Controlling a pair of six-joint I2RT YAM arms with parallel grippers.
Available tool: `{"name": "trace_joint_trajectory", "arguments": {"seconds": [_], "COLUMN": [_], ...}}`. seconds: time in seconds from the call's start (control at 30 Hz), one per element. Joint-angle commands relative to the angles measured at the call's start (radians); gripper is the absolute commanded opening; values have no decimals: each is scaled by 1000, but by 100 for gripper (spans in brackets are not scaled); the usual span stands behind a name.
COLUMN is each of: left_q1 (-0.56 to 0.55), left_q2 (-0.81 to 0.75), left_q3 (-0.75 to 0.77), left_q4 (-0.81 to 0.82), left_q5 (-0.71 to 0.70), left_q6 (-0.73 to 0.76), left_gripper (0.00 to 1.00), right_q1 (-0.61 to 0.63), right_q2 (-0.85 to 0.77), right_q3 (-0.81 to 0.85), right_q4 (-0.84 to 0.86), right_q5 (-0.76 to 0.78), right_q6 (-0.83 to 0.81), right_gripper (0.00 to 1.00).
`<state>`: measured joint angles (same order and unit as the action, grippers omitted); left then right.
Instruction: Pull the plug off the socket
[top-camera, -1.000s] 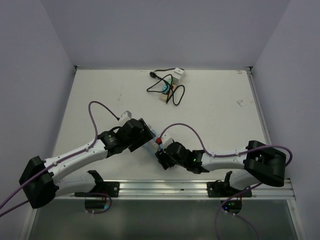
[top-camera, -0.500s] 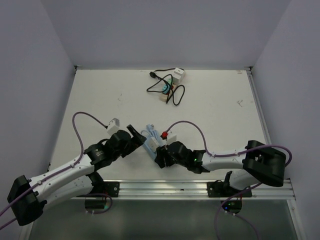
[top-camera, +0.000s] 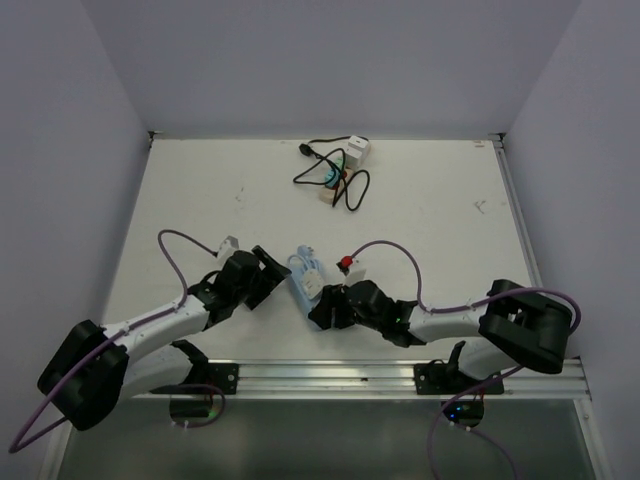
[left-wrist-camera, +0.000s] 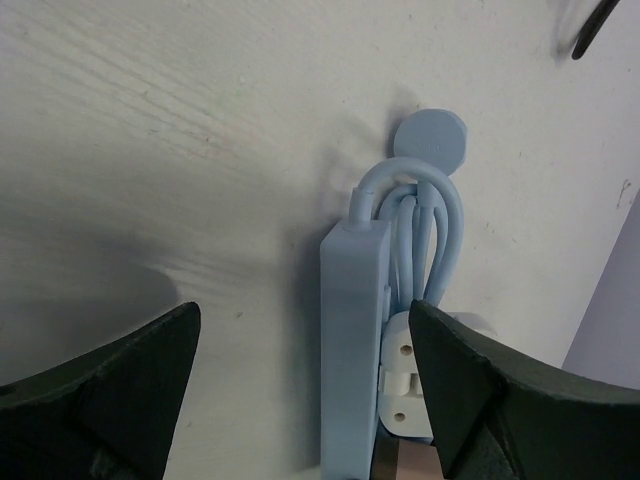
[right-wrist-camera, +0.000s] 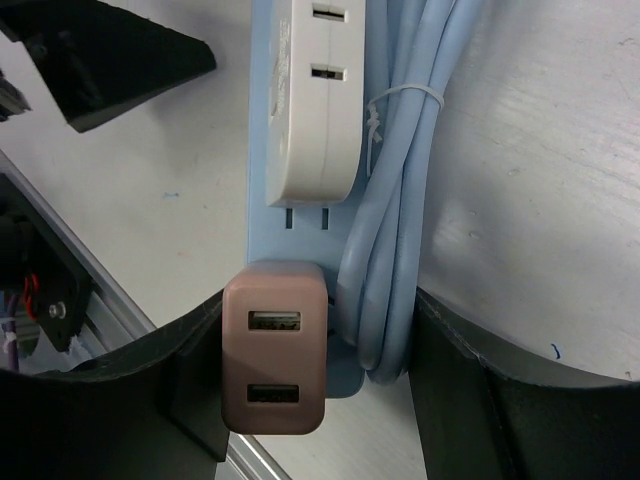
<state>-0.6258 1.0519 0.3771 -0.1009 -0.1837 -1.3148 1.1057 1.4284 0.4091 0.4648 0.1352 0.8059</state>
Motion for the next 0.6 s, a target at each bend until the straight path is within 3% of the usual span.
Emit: {"name": "trace_joint_trajectory", "arguments": {"seconds": [0.0,0.33,0.57], "left_q1": [8,8,9], "left_q2": [83,224,270], "left_q3": [32,29,26], "left_q4": [191,280,287], "left_q5": [61,110,110], "left_q6": [32,11,-3], "left_gripper": [88,81,62], "right_q1": [-7,-60,-63], "right_q2": [40,90,129], "right_q3": [-19,-58,-44], "right_q4": [81,170,189], "right_q5": [-46,-103,-129], "right_q6": [52,96,87], "right_gripper": [0,0,0]}}
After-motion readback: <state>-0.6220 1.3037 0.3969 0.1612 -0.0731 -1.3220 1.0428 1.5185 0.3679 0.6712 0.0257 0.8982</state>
